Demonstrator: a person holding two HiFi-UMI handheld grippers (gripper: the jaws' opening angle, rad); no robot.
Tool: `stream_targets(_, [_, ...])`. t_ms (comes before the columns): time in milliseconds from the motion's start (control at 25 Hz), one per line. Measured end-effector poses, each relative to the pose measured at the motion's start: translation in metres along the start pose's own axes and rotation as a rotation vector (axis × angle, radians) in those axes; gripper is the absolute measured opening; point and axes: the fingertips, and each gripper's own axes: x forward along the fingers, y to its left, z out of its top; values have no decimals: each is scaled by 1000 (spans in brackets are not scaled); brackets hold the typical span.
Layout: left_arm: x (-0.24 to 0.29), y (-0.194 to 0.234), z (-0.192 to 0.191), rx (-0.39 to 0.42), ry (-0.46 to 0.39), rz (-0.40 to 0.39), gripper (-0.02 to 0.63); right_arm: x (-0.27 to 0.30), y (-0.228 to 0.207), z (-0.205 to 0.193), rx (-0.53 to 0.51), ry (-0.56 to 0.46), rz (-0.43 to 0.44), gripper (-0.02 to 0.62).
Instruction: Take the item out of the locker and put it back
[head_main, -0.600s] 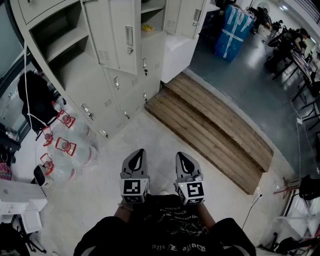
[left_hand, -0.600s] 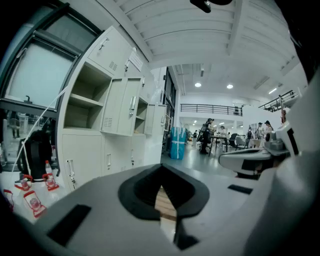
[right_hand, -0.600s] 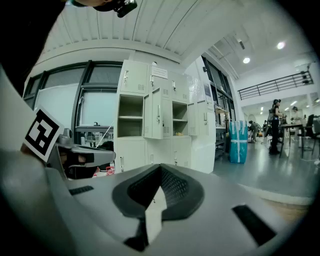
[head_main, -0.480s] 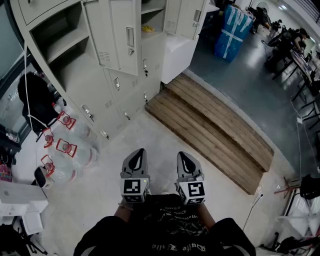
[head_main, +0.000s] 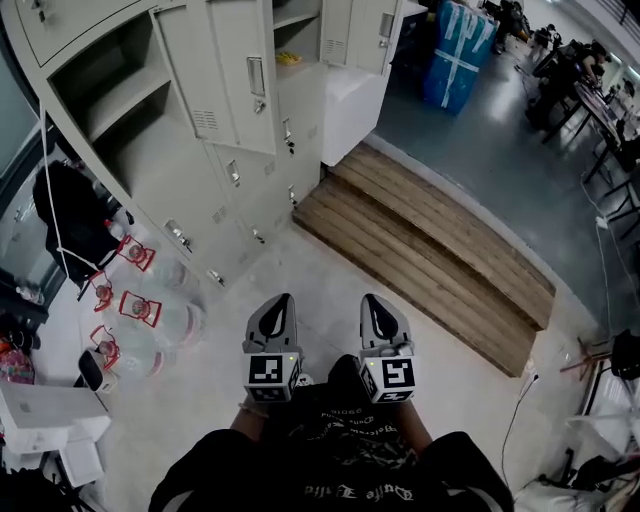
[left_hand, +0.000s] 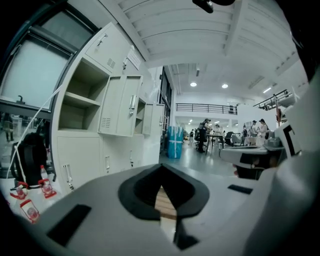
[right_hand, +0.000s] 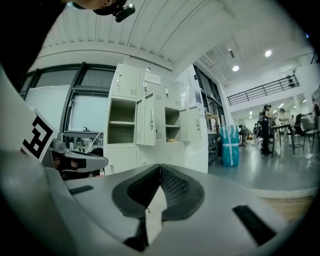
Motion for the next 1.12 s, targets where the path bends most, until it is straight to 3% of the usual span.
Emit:
stream_targets(280, [30,8,1,-24,-2,27,6,33,-14,-7,-30,8,39,5])
stream_targets(680, [138,11,32,-7,-32,105,6,140,-103,5,-46,3,95,5])
stream_targets(1120, [242,-7,54,-26,-1,162,6,223,-181,27,-55,6,190,5])
